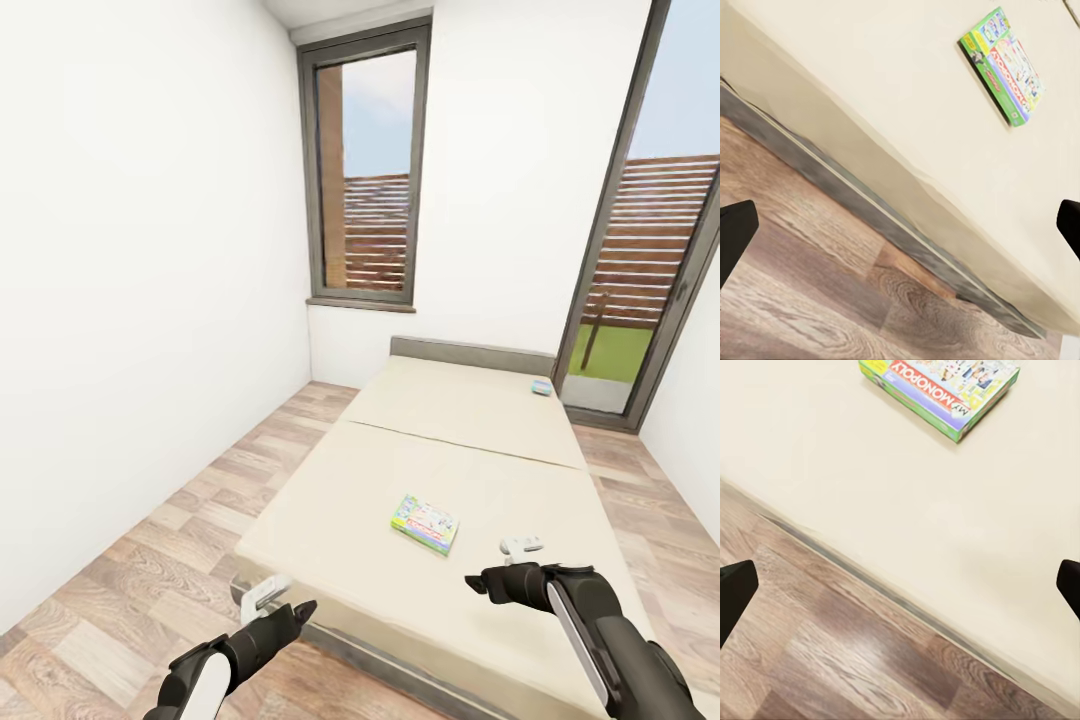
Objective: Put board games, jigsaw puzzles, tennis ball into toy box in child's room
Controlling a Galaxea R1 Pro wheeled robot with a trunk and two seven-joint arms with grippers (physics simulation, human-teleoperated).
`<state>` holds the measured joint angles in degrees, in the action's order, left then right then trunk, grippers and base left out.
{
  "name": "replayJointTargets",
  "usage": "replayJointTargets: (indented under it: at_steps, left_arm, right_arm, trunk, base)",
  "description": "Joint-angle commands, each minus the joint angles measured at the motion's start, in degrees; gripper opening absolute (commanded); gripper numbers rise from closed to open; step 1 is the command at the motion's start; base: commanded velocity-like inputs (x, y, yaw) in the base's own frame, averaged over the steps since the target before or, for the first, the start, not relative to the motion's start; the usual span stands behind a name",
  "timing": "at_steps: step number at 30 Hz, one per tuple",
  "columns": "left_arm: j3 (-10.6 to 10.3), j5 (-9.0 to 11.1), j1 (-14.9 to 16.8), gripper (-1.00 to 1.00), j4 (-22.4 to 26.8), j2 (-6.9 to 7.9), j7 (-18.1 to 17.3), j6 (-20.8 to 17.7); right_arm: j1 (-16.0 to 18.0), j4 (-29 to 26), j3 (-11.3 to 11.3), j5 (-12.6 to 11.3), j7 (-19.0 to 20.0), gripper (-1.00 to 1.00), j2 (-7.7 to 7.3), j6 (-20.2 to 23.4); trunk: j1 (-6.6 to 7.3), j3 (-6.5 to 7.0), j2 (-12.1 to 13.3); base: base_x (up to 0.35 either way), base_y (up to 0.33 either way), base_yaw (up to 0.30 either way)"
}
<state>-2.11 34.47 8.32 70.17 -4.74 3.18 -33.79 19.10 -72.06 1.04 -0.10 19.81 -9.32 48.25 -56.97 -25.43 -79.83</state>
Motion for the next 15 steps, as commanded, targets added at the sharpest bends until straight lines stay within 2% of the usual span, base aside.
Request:
replayJointTargets:
  at_steps: [1, 7, 15]
  left_arm:
    - [0.0, 0.5, 0.0, 1.0, 0.1, -0.01, 0.4, -0.2]
    - [0.0, 0.3, 0.0, 1.0, 0.1, -0.01, 0.4, -0.2]
    - [-0.1, 0.1, 0.0, 1.0, 0.0, 0.01, 0.6, -0.2]
  right_arm:
    - [0.0, 0.0, 0.0, 0.0, 0.1, 1.0, -0.05, 0.2]
    - [0.1, 0.0, -0.1, 0.0, 0.1, 1.0, -0.1, 0.2]
    - [0.1, 0.1, -0.3, 0.1, 0.0, 1.0, -0.15, 0.1]
  trunk:
    - [0.0, -0.07, 0.0]
    - [0.0, -0.07, 0.0]
    - [0.0, -0.07, 0.0]
  base:
    - [0.037, -0.002, 0.039]
    - [0.139, 0.0, 0.024]
    - [0.285, 0.058, 0.005]
